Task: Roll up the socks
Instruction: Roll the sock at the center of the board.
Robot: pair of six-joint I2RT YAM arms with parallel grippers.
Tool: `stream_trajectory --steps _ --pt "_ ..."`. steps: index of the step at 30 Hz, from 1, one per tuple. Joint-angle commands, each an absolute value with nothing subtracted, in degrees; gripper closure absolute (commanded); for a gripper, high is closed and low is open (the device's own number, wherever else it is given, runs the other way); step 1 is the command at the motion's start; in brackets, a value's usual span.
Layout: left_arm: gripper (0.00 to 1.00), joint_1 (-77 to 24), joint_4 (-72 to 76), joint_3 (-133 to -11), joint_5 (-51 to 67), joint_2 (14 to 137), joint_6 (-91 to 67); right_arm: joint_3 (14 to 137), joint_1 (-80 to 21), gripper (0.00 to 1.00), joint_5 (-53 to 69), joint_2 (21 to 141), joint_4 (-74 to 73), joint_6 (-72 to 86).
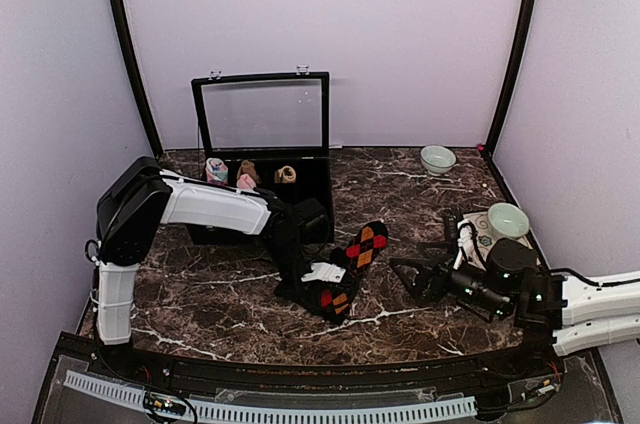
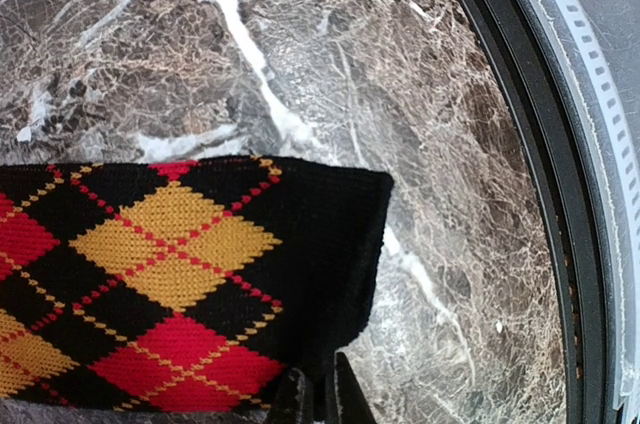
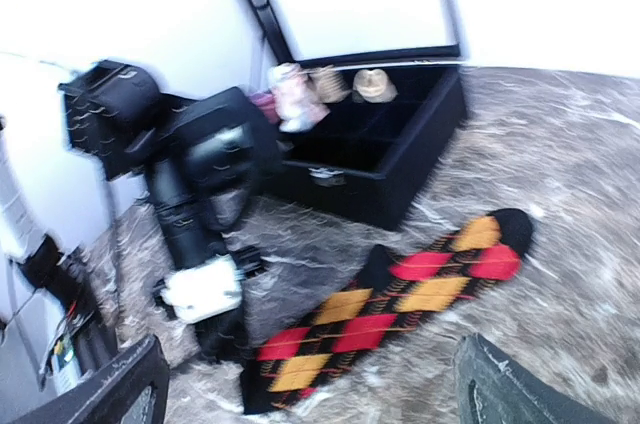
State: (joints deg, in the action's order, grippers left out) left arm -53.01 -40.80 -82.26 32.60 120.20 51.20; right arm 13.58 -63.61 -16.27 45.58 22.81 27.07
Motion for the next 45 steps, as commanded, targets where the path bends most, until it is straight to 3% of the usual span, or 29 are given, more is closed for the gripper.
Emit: stream_trajectory --steps 1,5,10,14,21,28,33,39,45 --pt "1.00 -53.1 -47.3 -83.2 31.4 123.4 50.6 7.5 -61.9 0.00 -20.5 41.7 25.8 31.4" --pt "1.00 -53.0 -49.9 -86.0 30.8 126.0 50.6 8.4 -61.7 0.01 -11.5 42.4 24.7 25.2" --pt "1.00 -52.8 -51.6 -88.9 31.2 128.3 49.7 13.9 -64.8 0.35 -3.5 53.5 18.1 16.9" --pt "1.00 -51.5 -53.2 -90.9 34.1 129.6 47.8 15.1 -71.5 0.30 -7.1 58.9 19.8 12.8" --pt "1.00 -50.4 -50.6 -90.4 37.8 130.5 41.9 19.3 -76.4 0.35 -10.8 68.0 23.9 3.5" --pt "1.00 -50.2 -51.9 -91.7 41.8 132.2 40.5 27.1 -76.9 0.49 -11.1 82.6 29.1 -3.2" --pt "1.00 -49.9 -52.8 -92.8 41.7 132.8 41.6 30.4 -76.9 0.53 -9.9 89.0 31.7 -5.6" --pt "1.00 -49.7 -53.7 -94.4 41.4 133.7 42.8 32.8 -77.3 0.56 -10.8 94.3 32.1 -8.5" --pt "1.00 -49.7 -54.4 -95.3 41.3 134.1 43.6 32.8 -77.3 0.67 -14.2 96.3 32.6 -9.6"
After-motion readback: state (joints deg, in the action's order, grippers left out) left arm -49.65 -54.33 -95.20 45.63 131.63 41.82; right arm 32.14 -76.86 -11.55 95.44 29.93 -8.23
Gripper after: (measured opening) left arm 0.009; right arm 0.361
